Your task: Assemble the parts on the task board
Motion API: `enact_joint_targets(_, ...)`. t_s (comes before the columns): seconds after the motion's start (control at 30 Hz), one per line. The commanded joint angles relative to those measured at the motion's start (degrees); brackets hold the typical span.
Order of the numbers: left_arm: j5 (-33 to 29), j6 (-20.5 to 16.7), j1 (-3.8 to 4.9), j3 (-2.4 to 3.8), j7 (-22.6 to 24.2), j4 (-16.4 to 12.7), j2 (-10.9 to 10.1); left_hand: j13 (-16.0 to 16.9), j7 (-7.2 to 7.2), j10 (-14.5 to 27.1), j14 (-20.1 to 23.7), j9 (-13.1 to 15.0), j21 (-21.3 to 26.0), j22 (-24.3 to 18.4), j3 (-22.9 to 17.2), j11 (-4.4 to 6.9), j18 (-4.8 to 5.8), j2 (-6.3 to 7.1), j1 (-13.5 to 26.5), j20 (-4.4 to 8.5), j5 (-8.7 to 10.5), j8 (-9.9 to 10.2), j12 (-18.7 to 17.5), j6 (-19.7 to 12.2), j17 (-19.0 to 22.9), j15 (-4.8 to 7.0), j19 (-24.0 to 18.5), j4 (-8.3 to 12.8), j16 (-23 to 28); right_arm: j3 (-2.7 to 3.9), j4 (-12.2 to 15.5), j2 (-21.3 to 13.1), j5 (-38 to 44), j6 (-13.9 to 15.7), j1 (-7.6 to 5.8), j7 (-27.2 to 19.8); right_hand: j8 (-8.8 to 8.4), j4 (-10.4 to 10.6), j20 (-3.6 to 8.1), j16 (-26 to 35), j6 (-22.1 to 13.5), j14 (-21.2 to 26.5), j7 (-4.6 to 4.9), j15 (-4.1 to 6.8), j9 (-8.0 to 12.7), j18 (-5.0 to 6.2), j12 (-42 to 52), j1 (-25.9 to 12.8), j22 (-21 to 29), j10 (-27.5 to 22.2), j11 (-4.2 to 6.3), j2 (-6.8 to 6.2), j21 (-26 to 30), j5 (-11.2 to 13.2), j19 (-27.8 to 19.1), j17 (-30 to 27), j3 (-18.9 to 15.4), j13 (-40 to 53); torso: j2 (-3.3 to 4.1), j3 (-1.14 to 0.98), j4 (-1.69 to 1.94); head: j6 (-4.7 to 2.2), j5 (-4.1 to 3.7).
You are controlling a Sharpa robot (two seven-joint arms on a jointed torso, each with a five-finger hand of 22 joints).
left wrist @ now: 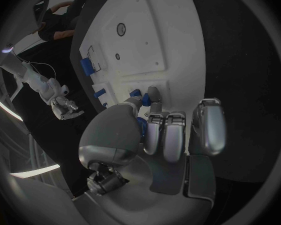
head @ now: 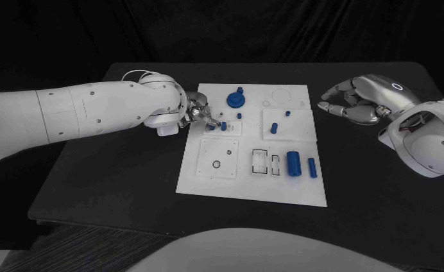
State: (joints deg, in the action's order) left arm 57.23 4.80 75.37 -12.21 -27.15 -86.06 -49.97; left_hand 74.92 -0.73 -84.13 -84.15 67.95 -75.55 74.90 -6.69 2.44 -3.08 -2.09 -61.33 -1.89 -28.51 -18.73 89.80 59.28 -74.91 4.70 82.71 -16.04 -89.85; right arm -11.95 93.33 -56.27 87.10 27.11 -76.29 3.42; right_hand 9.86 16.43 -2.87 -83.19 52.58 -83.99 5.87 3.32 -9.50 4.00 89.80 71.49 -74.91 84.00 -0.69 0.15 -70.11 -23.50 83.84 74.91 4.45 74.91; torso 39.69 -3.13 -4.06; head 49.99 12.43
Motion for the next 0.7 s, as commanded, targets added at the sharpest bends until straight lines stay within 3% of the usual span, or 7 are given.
enact_joint_targets(0.03,-0.18,1.31,-0.13,0.02,-0.15,-0.27,-0.07,15.08,0.05,-5.87,-5.85,-0.04,0.33,10.61,-0.45,0.45,-0.3,0.05,-0.62,0.47,-0.93,0.2,0.2,0.44,-15.09,0.4,-0.03,0.02,-0.15,0.04,0.0,0.05,0.13,-0.2,0.18,0.31,-0.31,0.0,-0.03,0.1,0.56,-4.01,0.03,-0.07,0.05,0.23,0.2,0.63,-9.41,6.0,-0.04,0.05,0.16,-0.35,-0.07,5.11,0.36,15.09,0.01,0.01,0.01,0.01,0.01)
enact_joint_targets(0.7,1.09,2.26,-0.12,0.03,-1.14,-0.37,-0.47,15.08,0.18,-5.87,-5.85,0.21,0.56,10.55,-2.01,0.56,-0.35,0.61,-1.98,0.53,-3.4,-0.03,0.2,0.24,-15.09,0.48,-0.15,0.5,-0.15,0.04,-0.15,0.14,0.12,-0.22,0.36,0.29,-0.38,0.01,-0.04,0.09,0.63,-4.01,0.03,-0.07,0.16,0.23,0.2,0.74,-9.41,6.0,-0.05,0.08,0.23,-1.54,-0.06,5.11,0.65,15.09,-0.02,-0.01,0.02,0.01,0.11)
